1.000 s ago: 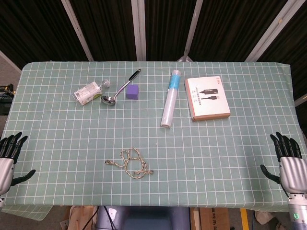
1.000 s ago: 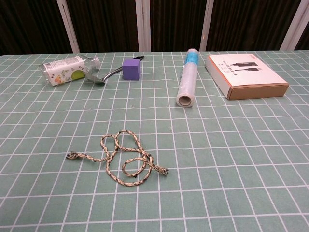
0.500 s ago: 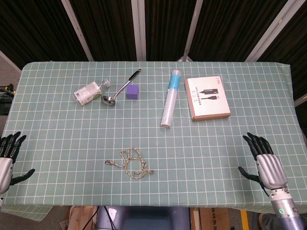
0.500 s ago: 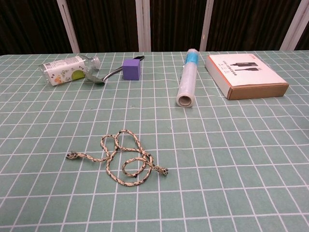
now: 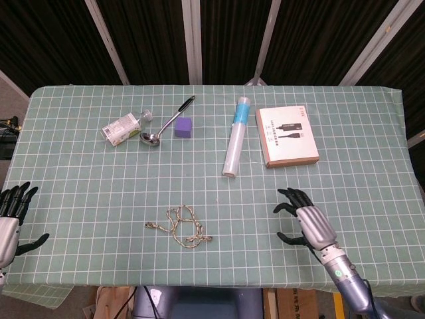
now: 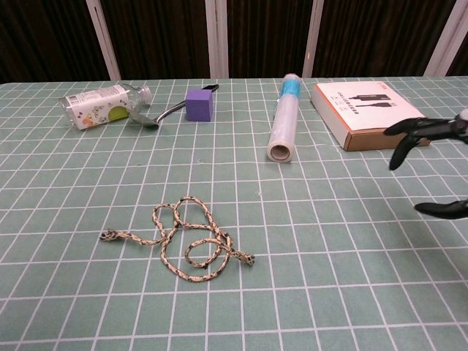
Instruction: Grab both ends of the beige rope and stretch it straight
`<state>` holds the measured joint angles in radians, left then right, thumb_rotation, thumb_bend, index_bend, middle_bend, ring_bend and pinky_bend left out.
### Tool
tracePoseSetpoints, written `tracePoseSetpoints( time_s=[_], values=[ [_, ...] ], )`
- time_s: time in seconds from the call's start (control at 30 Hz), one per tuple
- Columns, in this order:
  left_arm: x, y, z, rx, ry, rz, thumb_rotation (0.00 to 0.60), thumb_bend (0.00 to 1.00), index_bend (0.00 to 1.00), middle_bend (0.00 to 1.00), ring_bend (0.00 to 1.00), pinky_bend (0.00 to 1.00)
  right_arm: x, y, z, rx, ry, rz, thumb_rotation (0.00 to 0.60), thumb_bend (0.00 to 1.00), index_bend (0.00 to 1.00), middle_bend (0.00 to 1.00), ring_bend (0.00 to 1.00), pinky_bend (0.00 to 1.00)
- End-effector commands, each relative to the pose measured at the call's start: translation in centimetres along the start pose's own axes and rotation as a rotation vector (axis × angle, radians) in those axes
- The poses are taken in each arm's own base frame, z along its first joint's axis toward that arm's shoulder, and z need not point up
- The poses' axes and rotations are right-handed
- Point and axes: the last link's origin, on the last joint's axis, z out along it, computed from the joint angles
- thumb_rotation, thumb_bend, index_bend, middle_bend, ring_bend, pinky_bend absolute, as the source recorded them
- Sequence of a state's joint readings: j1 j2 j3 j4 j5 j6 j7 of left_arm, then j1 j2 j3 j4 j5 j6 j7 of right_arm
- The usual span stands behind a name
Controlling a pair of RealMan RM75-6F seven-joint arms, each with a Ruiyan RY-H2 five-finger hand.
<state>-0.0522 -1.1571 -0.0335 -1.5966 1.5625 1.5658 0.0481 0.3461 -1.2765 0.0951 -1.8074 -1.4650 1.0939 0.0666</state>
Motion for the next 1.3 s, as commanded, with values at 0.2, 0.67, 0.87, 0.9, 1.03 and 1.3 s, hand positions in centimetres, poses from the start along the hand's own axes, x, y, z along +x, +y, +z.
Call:
tracePoseSetpoints(
  time_s=[0.2,0.67,0.87,0.9,1.03,1.3],
  values=[
    [-0.1,0.0,0.1,-0.001,-0.005,-0.004,0.600,0.07,0.00,0.00,0.00,0.00,-3.8,-3.0,2.6,0.048,-0.073,0.046,0.600,0.26,0.45,0.15,0.00,0.00],
    [-0.2,0.0,0.4,-0.008,-0.017,-0.017,0.600,0.07,0.00,0.00,0.00,0.00,-7.9,-5.6,4.8,0.048,-0.095,0.077,0.600,0.26,0.49,0.15,0.00,0.00],
    [-0.2,-0.1,0.5,-0.008,-0.021,-0.023,0.600,0.07,0.00,0.00,0.00,0.00,-9.4,-6.2,5.5,0.032,-0.085,0.093,0.600,0.26,0.49,0.15,0.00,0.00],
    [-0.3,-0.1,0.5,-0.008,-0.021,-0.024,0.600,0.07,0.00,0.00,0.00,0.00,-9.6,-6.3,5.6,0.031,-0.086,0.096,0.600,0.26,0.49,0.15,0.00,0.00],
    [-0.3,-0.1,0.6,-0.005,-0.024,-0.027,0.600,0.07,0.00,0.00,0.00,0.00,-10.6,-6.8,6.0,0.027,-0.087,0.104,0.600,0.26,0.49,0.15,0.00,0.00],
    [-0.3,-0.2,0.8,-0.005,-0.027,-0.035,0.600,0.07,0.00,0.00,0.00,0.00,-12.1,-7.3,6.6,0.010,-0.087,0.114,0.600,0.26,0.54,0.17,0.00,0.00]
  ],
)
